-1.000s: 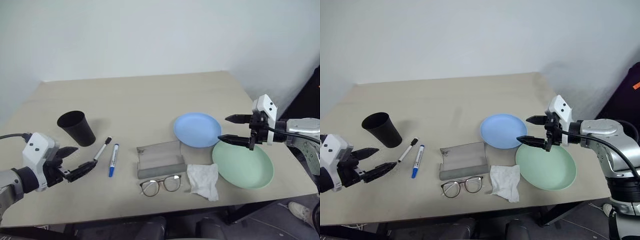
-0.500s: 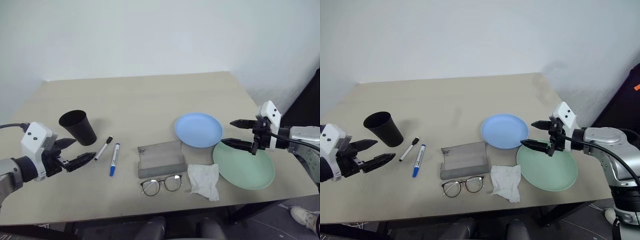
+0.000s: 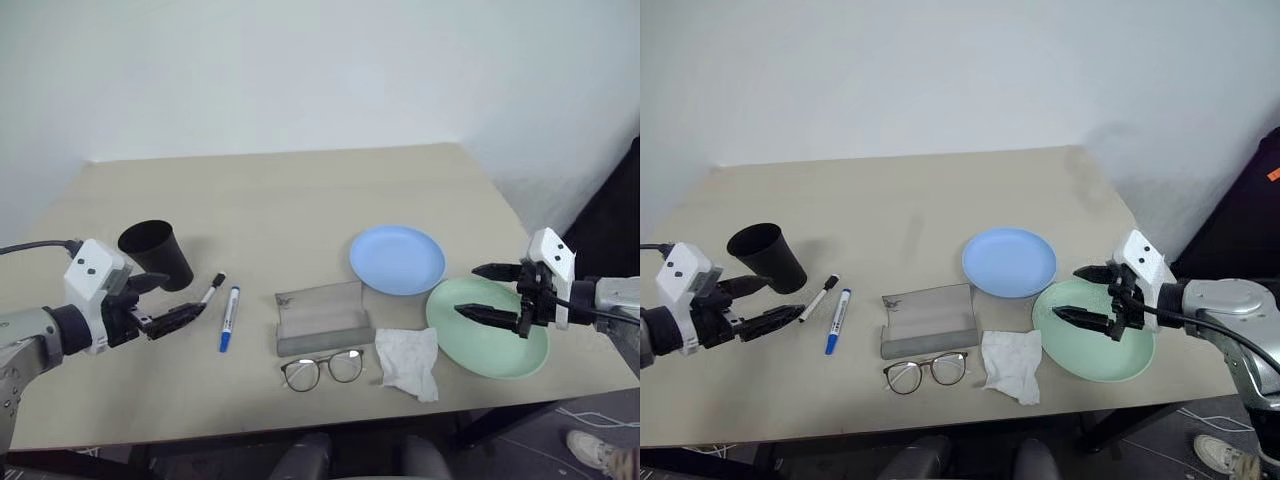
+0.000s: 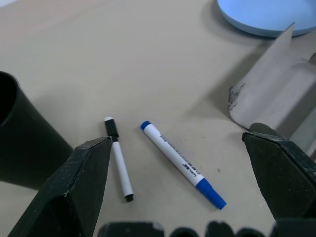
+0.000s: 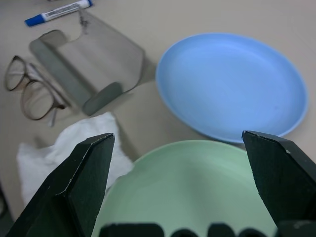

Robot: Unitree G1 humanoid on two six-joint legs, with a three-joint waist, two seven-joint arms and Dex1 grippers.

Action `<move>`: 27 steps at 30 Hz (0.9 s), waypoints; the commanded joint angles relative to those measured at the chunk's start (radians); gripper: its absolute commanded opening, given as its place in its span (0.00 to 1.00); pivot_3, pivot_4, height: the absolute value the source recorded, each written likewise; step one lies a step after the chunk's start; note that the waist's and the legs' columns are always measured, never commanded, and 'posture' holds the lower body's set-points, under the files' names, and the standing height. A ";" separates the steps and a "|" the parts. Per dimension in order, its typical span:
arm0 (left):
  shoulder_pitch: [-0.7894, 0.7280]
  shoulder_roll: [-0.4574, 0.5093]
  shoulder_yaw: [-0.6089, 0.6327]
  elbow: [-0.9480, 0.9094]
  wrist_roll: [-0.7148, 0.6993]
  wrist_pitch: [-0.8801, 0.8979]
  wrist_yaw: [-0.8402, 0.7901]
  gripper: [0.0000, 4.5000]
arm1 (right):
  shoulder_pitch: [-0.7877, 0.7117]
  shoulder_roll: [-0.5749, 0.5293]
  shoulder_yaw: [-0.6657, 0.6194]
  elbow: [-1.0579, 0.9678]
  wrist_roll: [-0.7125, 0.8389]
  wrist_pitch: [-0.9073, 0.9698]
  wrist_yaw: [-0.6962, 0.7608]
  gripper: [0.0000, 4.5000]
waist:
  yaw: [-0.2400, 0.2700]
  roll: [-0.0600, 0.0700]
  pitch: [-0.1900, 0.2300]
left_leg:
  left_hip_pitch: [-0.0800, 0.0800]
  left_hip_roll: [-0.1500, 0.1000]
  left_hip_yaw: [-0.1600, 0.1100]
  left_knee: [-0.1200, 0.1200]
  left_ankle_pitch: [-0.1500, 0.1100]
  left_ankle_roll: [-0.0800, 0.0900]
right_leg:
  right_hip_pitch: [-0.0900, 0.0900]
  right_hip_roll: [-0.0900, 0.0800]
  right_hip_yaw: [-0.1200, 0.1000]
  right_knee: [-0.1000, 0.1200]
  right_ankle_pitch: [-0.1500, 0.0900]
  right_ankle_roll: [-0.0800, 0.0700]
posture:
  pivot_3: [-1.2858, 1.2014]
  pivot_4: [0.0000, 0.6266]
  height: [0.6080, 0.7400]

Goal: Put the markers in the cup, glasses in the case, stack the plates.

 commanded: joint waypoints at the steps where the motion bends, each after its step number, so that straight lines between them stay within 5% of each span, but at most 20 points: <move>1: -0.032 0.016 0.005 -0.005 -0.011 -0.039 -0.025 1.00 | 0.030 -0.022 -0.019 -0.106 0.009 0.040 -0.042 1.00 | 0.000 0.000 0.000 | 0.000 0.000 0.000 0.000 0.000 0.000 | 0.000 0.000 0.000 0.000 0.000 0.000 | 0.52 0.00 0.68; 14: -0.030 -0.017 0.044 -0.053 -0.154 -0.146 -0.225 1.00 | 0.222 -0.147 0.122 -0.238 -0.208 0.068 -0.193 1.00 | -0.001 0.000 0.001 | -0.001 0.005 0.002 0.000 0.000 0.000 | 0.000 -0.002 -0.004 -0.005 0.000 0.000 | 0.52 0.00 0.68; 23: -0.017 -0.023 0.023 -0.060 -0.137 -0.188 -0.217 1.00 | 0.203 -0.150 0.256 -0.228 -0.325 0.084 -0.243 1.00 | 0.000 0.000 0.001 | -0.001 0.013 0.004 -0.001 -0.002 -0.002 | 0.002 -0.002 -0.016 -0.013 0.002 0.001 | 0.52 0.00 0.68; 27: 0.000 -0.027 0.028 -0.064 -0.134 -0.197 -0.210 1.00 | 0.178 -0.142 0.290 -0.217 -0.366 0.069 -0.253 0.80 | 0.000 0.000 0.001 | -0.001 0.014 0.004 -0.001 -0.002 -0.002 | 0.002 -0.002 -0.017 -0.014 0.003 0.002 | 0.52 0.00 0.68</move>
